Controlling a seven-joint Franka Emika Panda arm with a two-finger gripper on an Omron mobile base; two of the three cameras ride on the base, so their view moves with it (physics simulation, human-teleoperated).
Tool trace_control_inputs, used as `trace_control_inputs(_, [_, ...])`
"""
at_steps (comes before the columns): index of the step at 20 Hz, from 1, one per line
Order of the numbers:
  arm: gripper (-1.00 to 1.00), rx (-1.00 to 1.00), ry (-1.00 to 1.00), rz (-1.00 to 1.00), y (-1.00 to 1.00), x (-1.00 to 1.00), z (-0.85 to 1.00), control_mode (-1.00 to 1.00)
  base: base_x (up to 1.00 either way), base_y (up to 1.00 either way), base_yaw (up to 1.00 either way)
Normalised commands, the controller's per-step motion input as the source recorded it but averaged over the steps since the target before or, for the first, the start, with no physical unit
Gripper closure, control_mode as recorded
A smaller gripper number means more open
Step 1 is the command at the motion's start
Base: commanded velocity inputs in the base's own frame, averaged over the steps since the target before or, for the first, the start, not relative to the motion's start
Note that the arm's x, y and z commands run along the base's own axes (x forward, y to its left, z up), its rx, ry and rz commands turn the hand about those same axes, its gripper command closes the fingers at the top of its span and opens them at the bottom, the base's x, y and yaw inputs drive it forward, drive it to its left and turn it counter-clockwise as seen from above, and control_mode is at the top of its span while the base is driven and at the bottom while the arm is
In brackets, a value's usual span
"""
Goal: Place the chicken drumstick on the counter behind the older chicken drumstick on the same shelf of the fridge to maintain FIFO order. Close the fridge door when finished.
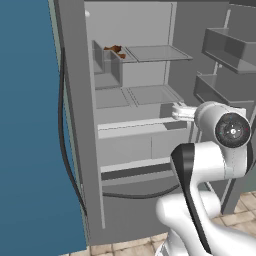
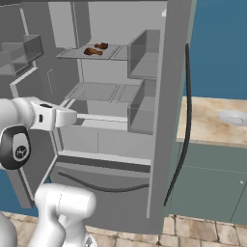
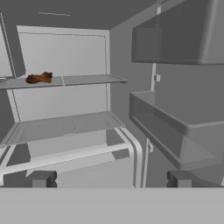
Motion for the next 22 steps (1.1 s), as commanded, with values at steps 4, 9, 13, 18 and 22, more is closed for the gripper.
trace_control_inputs(4, [-1.0,0.0,0.0,0.0,0.0,-0.05,-0.06,-1.0,-0.06,0.0,0.0])
trace_control_inputs(9, [-1.0,0.1,-0.12,-0.03,-0.2,-0.58,-0.26,-1.0,0.0,0.0,0.0])
trace_control_inputs(13, [-1.0,0.23,-0.12,-0.19,-0.8,-0.82,-0.29,-1.0,0.0,0.0,0.0])
trace_control_inputs(18, [-1.0,0.36,-0.17,-0.12,-1.0,-0.73,-0.35,-1.0,0.0,0.0,0.0])
trace_control_inputs(22, [-1.0,0.43,-0.17,-0.03,-1.0,-0.19,-0.4,-1.0,0.0,0.0,0.0])
